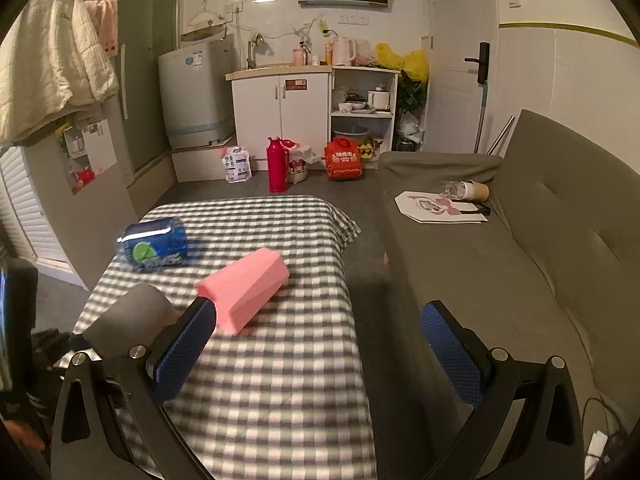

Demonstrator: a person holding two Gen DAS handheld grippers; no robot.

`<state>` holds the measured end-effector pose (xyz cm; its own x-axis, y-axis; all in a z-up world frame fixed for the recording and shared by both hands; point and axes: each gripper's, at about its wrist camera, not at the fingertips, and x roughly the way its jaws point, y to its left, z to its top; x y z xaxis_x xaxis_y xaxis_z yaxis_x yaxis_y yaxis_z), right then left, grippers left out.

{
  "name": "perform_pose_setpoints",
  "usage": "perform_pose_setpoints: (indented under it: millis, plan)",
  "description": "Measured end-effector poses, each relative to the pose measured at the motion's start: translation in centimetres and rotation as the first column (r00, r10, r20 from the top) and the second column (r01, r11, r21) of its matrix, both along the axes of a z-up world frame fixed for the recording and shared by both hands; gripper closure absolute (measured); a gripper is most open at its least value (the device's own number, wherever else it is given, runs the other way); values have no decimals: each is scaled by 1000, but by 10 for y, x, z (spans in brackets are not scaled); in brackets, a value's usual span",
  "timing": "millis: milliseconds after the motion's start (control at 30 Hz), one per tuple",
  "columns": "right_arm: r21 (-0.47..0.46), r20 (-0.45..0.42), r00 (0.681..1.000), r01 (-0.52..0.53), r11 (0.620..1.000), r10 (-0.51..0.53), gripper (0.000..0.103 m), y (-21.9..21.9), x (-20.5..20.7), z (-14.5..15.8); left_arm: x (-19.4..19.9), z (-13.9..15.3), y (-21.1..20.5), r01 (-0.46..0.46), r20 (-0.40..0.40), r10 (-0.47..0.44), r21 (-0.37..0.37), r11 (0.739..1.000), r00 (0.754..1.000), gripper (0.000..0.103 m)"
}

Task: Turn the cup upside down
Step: 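Move the right tool to the grey cup and close it around the cup body, then lift the grey cup with the right tool and rotate it upright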

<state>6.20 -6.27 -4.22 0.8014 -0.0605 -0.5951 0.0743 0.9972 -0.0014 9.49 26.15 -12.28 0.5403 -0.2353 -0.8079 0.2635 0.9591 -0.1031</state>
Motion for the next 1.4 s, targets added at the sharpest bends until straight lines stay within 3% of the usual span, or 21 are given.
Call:
perform_pose_setpoints:
  millis: [167,367,567,633,667,767,1167,1400]
  plan:
    - [7,-20,1000,-4,1000,4,0,4,-43,-1,-53,-2,-17,-6,-36,7,7,1000,999,28]
    - [17,-41,999,7,1000,-6,0,-3,-82,2,-89,-10,-40,6,-87,-6,-2,1000,996,28]
    - [-13,-33,999,24,1000,-25,0,-8,-98,15,-102,-9,-56,44,-59,-44,-6,999,997,26]
    - [-14,-35,999,30,999,-30,0,-9,-101,17,-103,-9,-57,62,-55,-63,-19,998,997,21]
    - [-9,-38,999,32,999,-33,0,-10,-102,18,-104,-9,-57,63,-54,-63,-11,998,997,16]
    - [27,-53,998,44,999,-43,0,-9,-103,19,-105,-8,-55,64,-54,-62,28,998,997,16]
    - [-2,-146,989,32,999,-32,0,32,-90,19,-136,9,14,70,-53,-75,-87,994,996,16]
    - [-19,-317,948,17,1000,-22,0,70,-56,-15,-101,9,71,-40,-1,40,-50,998,999,13]
